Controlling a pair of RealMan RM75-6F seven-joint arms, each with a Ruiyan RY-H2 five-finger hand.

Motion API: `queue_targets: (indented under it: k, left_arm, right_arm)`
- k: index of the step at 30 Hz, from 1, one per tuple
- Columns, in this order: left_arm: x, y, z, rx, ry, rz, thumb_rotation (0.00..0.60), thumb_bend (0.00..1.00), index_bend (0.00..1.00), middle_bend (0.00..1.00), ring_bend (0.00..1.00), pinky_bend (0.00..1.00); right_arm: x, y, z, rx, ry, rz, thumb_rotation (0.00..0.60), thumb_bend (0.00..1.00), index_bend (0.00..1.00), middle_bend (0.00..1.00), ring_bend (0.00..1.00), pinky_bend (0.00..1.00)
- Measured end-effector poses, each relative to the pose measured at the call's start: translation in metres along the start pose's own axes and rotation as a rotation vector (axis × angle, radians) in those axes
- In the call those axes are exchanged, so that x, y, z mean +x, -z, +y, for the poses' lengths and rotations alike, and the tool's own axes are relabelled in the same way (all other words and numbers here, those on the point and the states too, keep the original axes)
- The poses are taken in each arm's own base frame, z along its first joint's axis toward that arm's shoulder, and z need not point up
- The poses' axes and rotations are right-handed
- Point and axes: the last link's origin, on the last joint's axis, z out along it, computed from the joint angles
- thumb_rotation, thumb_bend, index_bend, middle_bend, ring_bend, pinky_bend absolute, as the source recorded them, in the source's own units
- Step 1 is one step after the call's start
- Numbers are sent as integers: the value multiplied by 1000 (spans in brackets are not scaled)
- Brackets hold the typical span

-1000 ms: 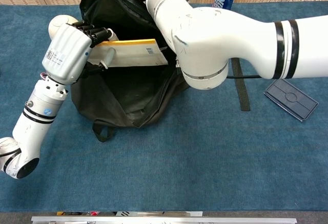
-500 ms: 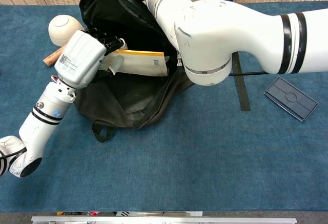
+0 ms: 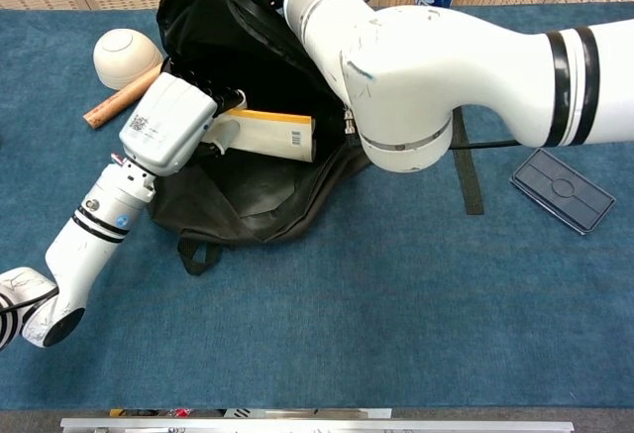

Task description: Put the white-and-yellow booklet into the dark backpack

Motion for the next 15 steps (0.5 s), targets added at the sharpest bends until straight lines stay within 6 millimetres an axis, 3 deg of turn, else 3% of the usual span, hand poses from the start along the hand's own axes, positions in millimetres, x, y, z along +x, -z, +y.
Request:
queue_targets:
  k: [8,15]
  left_arm:
    - [1,10,4,69,0,13,600,268,482,637,540,527]
    - [3,23,5,119,-21,-19,600,223,240,378,398,496]
  right_arm:
    - [1,1,3,0,0,1,600,877,721,634,651,805]
    - [5,1,5,-9,-10,0,600,877,721,634,651,806]
